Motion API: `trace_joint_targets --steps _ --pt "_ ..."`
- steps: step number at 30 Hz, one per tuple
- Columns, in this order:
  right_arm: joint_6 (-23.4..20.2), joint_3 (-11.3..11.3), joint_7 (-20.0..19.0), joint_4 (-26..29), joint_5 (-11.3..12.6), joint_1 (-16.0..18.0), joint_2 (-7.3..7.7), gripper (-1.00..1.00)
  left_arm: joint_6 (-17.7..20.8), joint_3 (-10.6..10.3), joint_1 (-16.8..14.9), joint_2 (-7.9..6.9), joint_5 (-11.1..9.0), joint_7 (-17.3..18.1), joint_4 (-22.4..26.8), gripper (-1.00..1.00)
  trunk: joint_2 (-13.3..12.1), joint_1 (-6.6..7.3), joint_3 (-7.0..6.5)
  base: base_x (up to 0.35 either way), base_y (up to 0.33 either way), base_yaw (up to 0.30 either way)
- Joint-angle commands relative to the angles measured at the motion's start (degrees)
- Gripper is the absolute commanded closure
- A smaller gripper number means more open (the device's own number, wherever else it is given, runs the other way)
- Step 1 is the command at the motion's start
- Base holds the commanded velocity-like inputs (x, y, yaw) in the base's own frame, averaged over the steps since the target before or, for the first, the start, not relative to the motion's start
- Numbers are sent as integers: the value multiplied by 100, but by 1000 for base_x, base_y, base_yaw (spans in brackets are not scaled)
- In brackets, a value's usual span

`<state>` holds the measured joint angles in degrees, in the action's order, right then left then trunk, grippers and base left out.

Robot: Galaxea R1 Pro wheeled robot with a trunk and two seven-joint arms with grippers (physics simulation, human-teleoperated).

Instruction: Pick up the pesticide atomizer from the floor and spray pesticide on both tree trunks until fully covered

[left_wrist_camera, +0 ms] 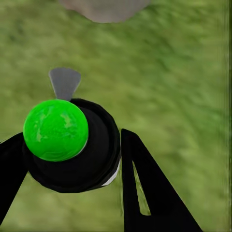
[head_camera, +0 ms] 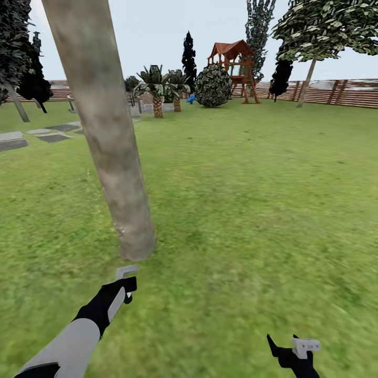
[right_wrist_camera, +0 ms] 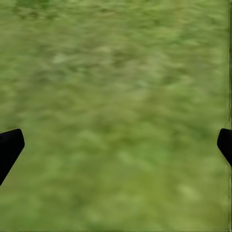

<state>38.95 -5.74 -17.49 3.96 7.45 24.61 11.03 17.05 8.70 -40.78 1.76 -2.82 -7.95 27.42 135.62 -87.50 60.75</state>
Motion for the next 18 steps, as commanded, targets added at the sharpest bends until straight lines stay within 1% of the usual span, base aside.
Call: trace_joint_targets --steps 1,4,6,11,18 --pt "-1 1 0 0 1 0 -2 -100 0 0 0 0 1 2 0 100 0 0 0 81 -273 0" --pt "-2 -4 0 0 4 0 -2 -100 1 0 0 0 1 4 0 100 0 0 0 79 -273 2" --pt "-2 -2 0 0 6 0 -4 -100 0 0 0 0 1 4 0 100 0 0 0 75 -273 110" --pt "-2 -2 0 0 2 0 -4 -100 0 0 0 0 1 13 0 100 0 0 0 36 -273 254" --pt "-2 -5 0 0 10 0 -4 -100 -7 0 0 0 1 2 0 100 0 0 0 -17 -274 277"
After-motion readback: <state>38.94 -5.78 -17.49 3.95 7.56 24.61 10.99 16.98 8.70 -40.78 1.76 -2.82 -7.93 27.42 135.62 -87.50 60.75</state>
